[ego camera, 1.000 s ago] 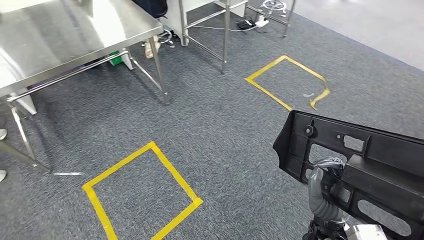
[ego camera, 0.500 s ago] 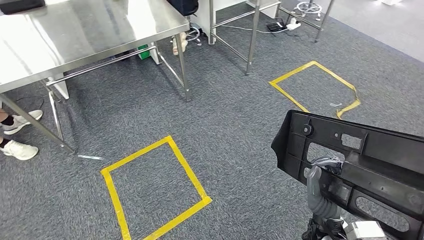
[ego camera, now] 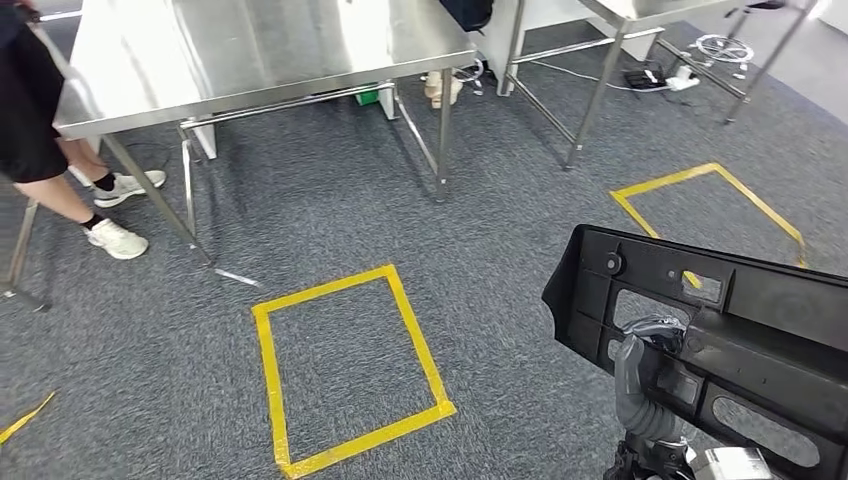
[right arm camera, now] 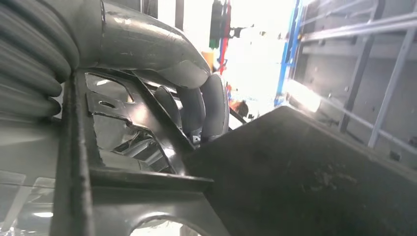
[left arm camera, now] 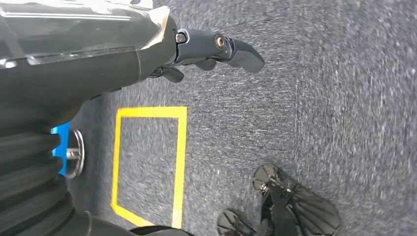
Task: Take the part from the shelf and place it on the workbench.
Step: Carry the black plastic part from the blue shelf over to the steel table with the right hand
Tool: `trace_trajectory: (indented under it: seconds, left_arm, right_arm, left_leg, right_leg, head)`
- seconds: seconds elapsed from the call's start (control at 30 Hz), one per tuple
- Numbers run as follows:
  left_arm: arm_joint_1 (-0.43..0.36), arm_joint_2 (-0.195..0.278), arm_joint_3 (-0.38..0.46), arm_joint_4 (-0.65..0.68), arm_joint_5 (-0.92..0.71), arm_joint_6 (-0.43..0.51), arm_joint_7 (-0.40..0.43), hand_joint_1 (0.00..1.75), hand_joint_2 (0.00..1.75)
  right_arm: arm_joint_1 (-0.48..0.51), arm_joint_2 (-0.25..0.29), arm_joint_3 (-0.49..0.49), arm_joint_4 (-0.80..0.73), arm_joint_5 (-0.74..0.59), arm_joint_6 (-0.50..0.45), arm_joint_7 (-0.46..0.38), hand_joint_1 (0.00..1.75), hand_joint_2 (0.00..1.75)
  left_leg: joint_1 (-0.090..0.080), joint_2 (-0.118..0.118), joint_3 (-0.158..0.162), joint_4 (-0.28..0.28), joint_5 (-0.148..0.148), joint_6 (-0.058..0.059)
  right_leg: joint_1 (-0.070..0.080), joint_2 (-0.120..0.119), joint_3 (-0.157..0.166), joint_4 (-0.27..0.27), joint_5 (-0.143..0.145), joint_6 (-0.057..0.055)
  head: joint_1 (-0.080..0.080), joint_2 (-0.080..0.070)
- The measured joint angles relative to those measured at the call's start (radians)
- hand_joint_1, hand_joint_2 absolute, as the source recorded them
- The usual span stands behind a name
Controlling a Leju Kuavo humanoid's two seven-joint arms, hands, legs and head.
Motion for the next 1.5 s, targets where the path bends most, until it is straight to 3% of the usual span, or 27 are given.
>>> trace_trajectory:
  seconds: [0.03,0.1,0.17,0.23,0.3,0.37,0.4,0.43,0.47,0.53,0.6,0.67,0.7,0.77,0.83,0.9,0.93,0.97,1.03,1.1,1.17,1.2,1.27,1.33,1.4,1.43,1.5]
  left_arm:
    - [0.0,0.0,0.003,0.0,0.003,0.001,0.0,0.0,1.75]
    - [0.0,-0.001,0.011,0.0,0.012,0.006,-0.001,0.0,1.75]
    - [0.002,-0.002,0.019,0.0,0.018,0.01,-0.001,0.0,1.75]
    - [0.002,-0.002,0.024,0.0,0.022,0.012,-0.001,0.0,1.75]
    - [-0.001,-0.002,0.028,0.0,0.025,0.013,-0.002,0.0,1.75]
    - [-0.002,-0.002,0.034,0.0,0.028,0.013,-0.002,0.0,1.75]
    - [-0.002,-0.002,0.037,0.0,0.029,0.013,-0.002,0.0,1.75]
    - [-0.001,-0.002,0.039,0.0,0.031,0.013,-0.002,0.0,1.75]
    - [-0.001,-0.002,0.04,0.0,0.033,0.013,-0.002,0.0,1.75]
    - [-0.003,-0.002,0.043,0.0,0.036,0.012,-0.004,0.0,1.75]
    - [-0.007,-0.001,0.046,0.0,0.039,0.012,-0.006,0.0,1.75]
    - [-0.009,-0.001,0.049,0.0,0.04,0.011,-0.007,0.0,1.75]
    - [-0.008,-0.002,0.05,0.0,0.041,0.011,-0.007,0.0,1.75]
    - [-0.008,-0.002,0.052,-0.001,0.042,0.011,-0.007,0.0,1.75]
    - [-0.01,-0.003,0.052,-0.001,0.042,0.01,-0.007,0.0,1.75]
    - [-0.01,-0.004,0.053,-0.001,0.042,0.01,-0.007,0.0,1.75]
    - [-0.01,-0.004,0.053,-0.001,0.042,0.01,-0.007,0.0,1.75]
    - [-0.01,-0.004,0.053,-0.001,0.042,0.01,-0.007,0.0,1.75]
    - [-0.01,-0.004,0.055,-0.001,0.043,0.01,-0.008,0.0,1.75]
    - [-0.01,-0.004,0.057,-0.001,0.047,0.011,-0.009,0.0,1.75]
    - [-0.007,-0.004,0.061,-0.001,0.049,0.012,-0.012,0.0,1.75]
    - [-0.006,-0.004,0.062,-0.001,0.05,0.013,-0.013,0.0,1.75]
    - [-0.006,-0.004,0.063,-0.001,0.051,0.014,-0.014,0.0,1.75]
    - [-0.01,-0.004,0.064,-0.001,0.052,0.014,-0.014,0.0,1.75]
    - [-0.012,-0.005,0.065,-0.001,0.056,0.012,-0.015,0.0,1.75]
    - [-0.011,-0.005,0.066,-0.001,0.058,0.01,-0.015,0.0,1.75]
    - [-0.011,-0.005,0.067,0.0,0.06,0.007,-0.016,0.0,1.75]
  right_arm:
    - [0.0,0.0,0.0,0.0,0.0,0.0,0.0,1.75,1.75]
    - [-0.001,0.0,0.0,0.001,0.0,-0.001,0.0,1.75,1.75]
    - [-0.002,0.0,0.0,0.001,0.0,-0.001,0.0,1.75,1.75]
    - [-0.004,0.001,-0.001,0.001,-0.001,-0.002,0.0,1.75,1.75]
    - [-0.002,0.002,-0.002,0.002,-0.001,-0.002,0.0,1.75,1.75]
    - [-0.001,0.002,-0.003,0.002,-0.001,-0.001,0.0,1.75,1.75]
    - [-0.001,0.002,-0.003,0.003,-0.001,-0.001,0.0,1.75,1.75]
    - [-0.001,0.002,-0.003,0.003,-0.001,-0.002,0.0,1.75,1.75]
    - [-0.002,0.002,-0.003,0.003,-0.001,-0.002,0.0,1.75,1.75]
    - [-0.001,0.002,-0.004,0.003,-0.002,-0.002,0.0,1.75,1.75]
    - [-0.001,0.002,-0.006,0.003,-0.002,-0.003,0.0,1.75,1.75]
    - [-0.002,0.003,-0.007,0.003,-0.002,-0.003,0.0,1.75,1.75]
    - [-0.002,0.003,-0.007,0.003,-0.002,-0.003,0.0,1.75,1.75]
    - [-0.002,0.003,-0.008,0.003,-0.002,-0.003,0.0,1.75,1.75]
    - [0.002,0.001,-0.01,0.003,-0.002,-0.003,0.0,1.75,1.75]
    - [0.005,0.0,-0.013,0.004,-0.002,-0.003,0.0,1.75,1.75]
    - [0.006,0.0,-0.014,0.005,-0.002,-0.003,0.0,1.75,1.75]
    - [0.006,0.0,-0.014,0.006,-0.002,-0.003,0.0,1.75,1.75]
    - [0.005,0.0,-0.014,0.006,0.0,-0.004,0.0,1.75,1.75]
    - [0.004,-0.001,-0.014,0.007,0.017,-0.014,-0.001,1.75,1.75]
    - [0.002,-0.001,-0.014,0.007,0.041,-0.03,-0.002,1.75,1.75]
    - [0.0,-0.001,-0.014,0.007,0.047,-0.036,-0.002,1.75,1.75]
    - [-0.002,-0.001,-0.014,0.006,0.048,-0.042,-0.003,1.75,1.75]
    - [-0.002,-0.001,-0.014,0.007,0.044,-0.045,-0.003,1.75,1.75]
    - [-0.001,-0.001,-0.014,0.008,0.037,-0.049,-0.003,1.75,1.75]
    - [-0.001,-0.001,-0.014,0.009,0.035,-0.051,-0.003,1.75,1.75]
    - [-0.001,-0.001,-0.014,0.009,0.032,-0.054,-0.003,1.75,1.75]
  left_leg:
    - [-0.001,-0.013,-0.002,0.004,-0.002,-0.006]
    - [-0.003,-0.032,-0.008,0.007,-0.002,-0.02]
    - [-0.001,-0.04,-0.014,0.005,0.001,-0.032]
    - [-0.001,0.003,-0.028,0.033,-0.017,-0.041]
    - [-0.001,0.063,-0.08,0.141,-0.077,-0.048]
    - [0.001,0.08,-0.144,0.267,-0.129,-0.052]
    - [0.002,0.083,-0.156,0.291,-0.131,-0.053]
    - [0.002,0.086,-0.15,0.278,-0.115,-0.052]
    - [0.002,0.094,-0.123,0.228,-0.086,-0.05]
    - [-0.002,0.139,-0.046,0.093,-0.033,-0.041]
    - [-0.008,0.164,-0.008,0.024,-0.018,-0.032]
    - [-0.013,0.141,-0.009,0.017,-0.018,-0.021]
    - [-0.013,0.128,-0.007,0.012,-0.015,-0.014]
    - [-0.007,0.105,-0.002,0.003,-0.006,-0.001]
    - [-0.005,0.08,-0.004,0.001,-0.003,0.006]
    - [-0.005,0.05,-0.005,0.002,-0.003,0.007]
    - [-0.005,0.035,-0.004,0.002,-0.003,0.006]
    - [-0.004,0.019,-0.002,0.003,-0.003,0.005]
    - [-0.004,-0.009,0.0,0.007,-0.006,-0.001]
    - [-0.007,-0.029,-0.004,0.01,-0.008,-0.012]
    - [-0.005,-0.039,-0.008,0.007,-0.006,-0.024]
    - [-0.003,-0.035,-0.01,0.008,-0.007,-0.029]
    - [-0.004,0.012,-0.026,0.043,-0.031,-0.037]
    - [-0.004,0.066,-0.076,0.148,-0.088,-0.044]
    - [0.0,0.079,-0.138,0.269,-0.134,-0.05]
    - [0.002,0.082,-0.151,0.293,-0.134,-0.051]
    - [0.003,0.085,-0.114,0.22,-0.084,-0.049]
  right_leg:
    - [-0.003,0.017,0.026,-0.062,0.025,0.003]
    - [-0.004,0.034,0.049,-0.116,0.044,-0.009]
    - [-0.001,0.016,0.053,-0.118,0.049,-0.03]
    - [-0.004,-0.004,0.055,-0.121,0.052,-0.044]
    - [-0.003,-0.029,0.057,-0.122,0.05,-0.058]
    - [0.001,-0.056,0.058,-0.122,0.047,-0.064]
    - [0.002,-0.069,0.058,-0.122,0.047,-0.065]
    - [0.003,-0.081,0.059,-0.122,0.046,-0.066]
    - [0.003,-0.093,0.061,-0.122,0.044,-0.065]
    - [0.009,-0.114,0.067,-0.121,0.039,-0.059]
    - [0.016,-0.133,0.073,-0.121,0.032,-0.048]
    - [0.019,-0.154,0.08,-0.125,0.028,-0.037]
    - [0.018,-0.148,0.081,-0.122,0.024,-0.031]
    - [0.016,-0.098,0.059,-0.071,-0.007,-0.029]
    - [0.013,-0.041,-0.002,0.057,-0.062,-0.036]
    - [0.012,-0.027,-0.059,0.16,-0.09,-0.033]
    - [0.011,-0.025,-0.063,0.157,-0.079,-0.025]
    - [0.008,-0.021,-0.048,0.115,-0.052,-0.014]
    - [0.001,0.013,0.01,-0.029,0.014,0.003]
    - [-0.001,0.039,0.044,-0.112,0.044,-0.005]
    - [0.001,0.03,0.048,-0.118,0.048,-0.027]
    - [0.0,0.025,0.05,-0.119,0.05,-0.034]
    - [-0.005,0.014,0.054,-0.122,0.053,-0.049]
    - [-0.002,0.001,0.056,-0.122,0.05,-0.059]
    - [0.001,-0.014,0.057,-0.122,0.048,-0.063]
    - [0.002,-0.02,0.057,-0.122,0.047,-0.064]
    - [0.002,-0.027,0.06,-0.122,0.046,-0.064]
  head:
    - [0.001,0.0]
    - [0.0,0.0]
    - [-0.002,0.0]
    - [-0.007,0.0]
    - [-0.013,0.0]
    - [-0.015,0.0]
    - [-0.015,0.0]
    - [-0.015,0.0]
    - [-0.016,0.0]
    - [-0.016,0.0]
    - [-0.013,0.0]
    - [-0.01,0.0]
    - [-0.01,0.0]
    - [-0.007,0.0]
    - [-0.002,0.0]
    - [-0.001,0.0]
    - [-0.001,0.0]
    - [-0.001,0.0]
    - [0.0,0.0]
    - [0.0,0.0]
    - [-0.001,0.0]
    - [-0.002,0.0]
    - [-0.007,0.0]
    - [-0.014,0.0]
    - [-0.014,0.0]
    - [-0.015,0.0]
    - [-0.015,0.0]
